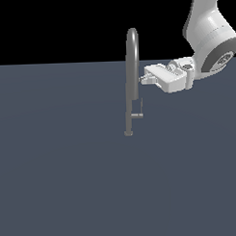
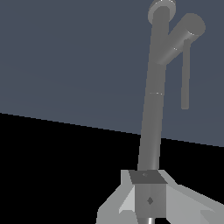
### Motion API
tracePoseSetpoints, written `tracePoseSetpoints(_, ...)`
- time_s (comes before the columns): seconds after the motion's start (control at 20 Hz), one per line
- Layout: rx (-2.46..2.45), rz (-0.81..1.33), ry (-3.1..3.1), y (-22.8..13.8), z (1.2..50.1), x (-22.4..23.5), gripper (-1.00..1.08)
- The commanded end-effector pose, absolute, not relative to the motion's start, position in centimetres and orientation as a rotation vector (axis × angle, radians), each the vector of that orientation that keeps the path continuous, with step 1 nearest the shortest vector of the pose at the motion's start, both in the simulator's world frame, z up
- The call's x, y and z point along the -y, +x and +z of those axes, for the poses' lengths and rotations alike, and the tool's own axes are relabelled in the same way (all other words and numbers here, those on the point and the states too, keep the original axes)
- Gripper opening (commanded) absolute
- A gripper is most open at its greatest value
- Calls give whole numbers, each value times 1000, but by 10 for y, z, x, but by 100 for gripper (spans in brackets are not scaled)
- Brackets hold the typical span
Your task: Turn on the faucet by rotating a designated handle.
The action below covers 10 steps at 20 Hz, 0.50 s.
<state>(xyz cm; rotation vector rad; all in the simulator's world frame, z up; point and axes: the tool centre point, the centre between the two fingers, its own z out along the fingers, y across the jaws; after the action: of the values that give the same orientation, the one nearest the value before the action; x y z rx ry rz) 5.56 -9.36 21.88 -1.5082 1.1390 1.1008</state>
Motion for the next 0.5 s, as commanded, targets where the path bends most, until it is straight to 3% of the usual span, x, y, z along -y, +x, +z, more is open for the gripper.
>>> tracePoseSetpoints(0.0,-1163,1128,-1421,60,200,94,-100)
tracePoseSetpoints(0.45,-1216,1186,-1218,65,154,91,-100)
